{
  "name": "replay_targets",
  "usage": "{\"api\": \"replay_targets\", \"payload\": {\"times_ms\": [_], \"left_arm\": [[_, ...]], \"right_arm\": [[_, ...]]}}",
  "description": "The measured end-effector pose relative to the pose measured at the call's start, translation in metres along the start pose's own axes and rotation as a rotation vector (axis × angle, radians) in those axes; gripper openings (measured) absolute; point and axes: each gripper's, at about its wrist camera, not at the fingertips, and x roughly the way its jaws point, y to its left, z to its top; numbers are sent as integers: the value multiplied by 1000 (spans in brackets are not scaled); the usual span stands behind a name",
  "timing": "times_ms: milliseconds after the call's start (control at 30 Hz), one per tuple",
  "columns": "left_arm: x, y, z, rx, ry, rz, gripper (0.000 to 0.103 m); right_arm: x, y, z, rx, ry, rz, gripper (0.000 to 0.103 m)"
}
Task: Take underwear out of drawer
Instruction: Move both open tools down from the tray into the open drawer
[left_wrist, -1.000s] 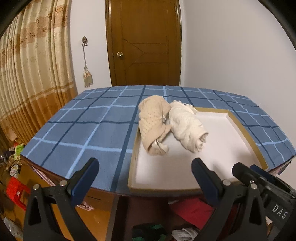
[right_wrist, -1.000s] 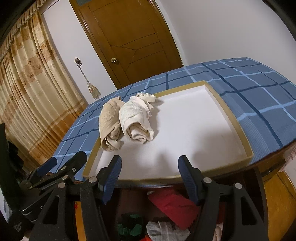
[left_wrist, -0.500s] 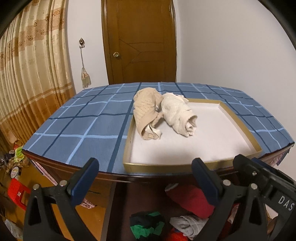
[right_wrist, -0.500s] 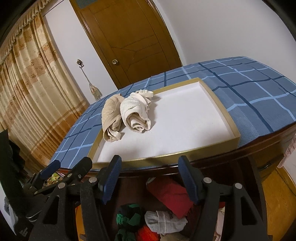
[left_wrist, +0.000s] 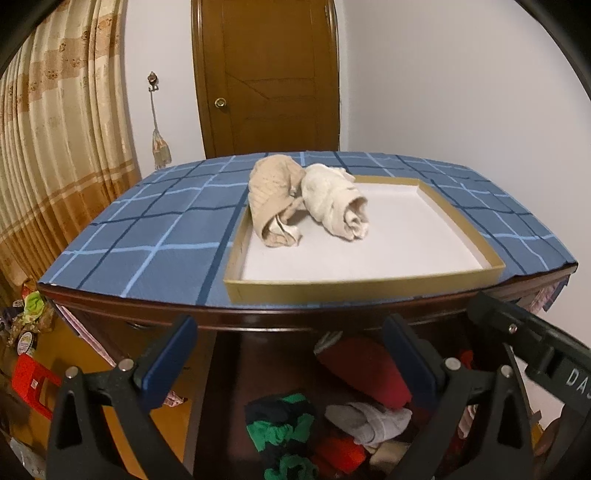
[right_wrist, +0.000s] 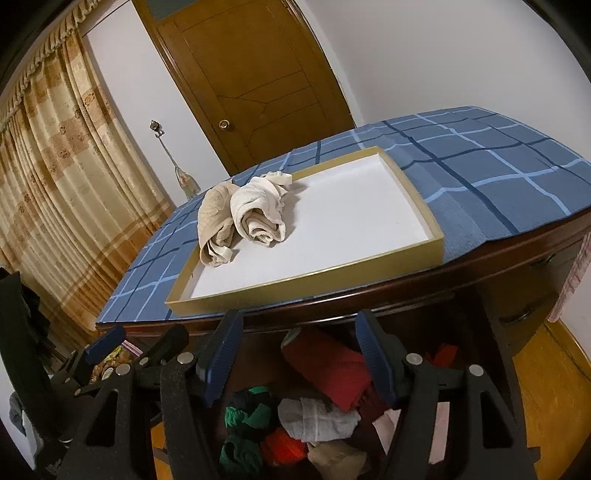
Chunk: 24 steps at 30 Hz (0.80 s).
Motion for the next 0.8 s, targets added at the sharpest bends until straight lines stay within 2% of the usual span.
{"api": "replay_targets", "payload": {"times_ms": [433, 800], "left_arm": [[0, -2, -29, 1, 32, -19, 102], [9, -3, -53, 18, 71, -24, 102]], "right_arm": [[-12, -11, -19, -10, -2, -7, 66], [-10, -20, -40, -22, 30, -14, 66]]}}
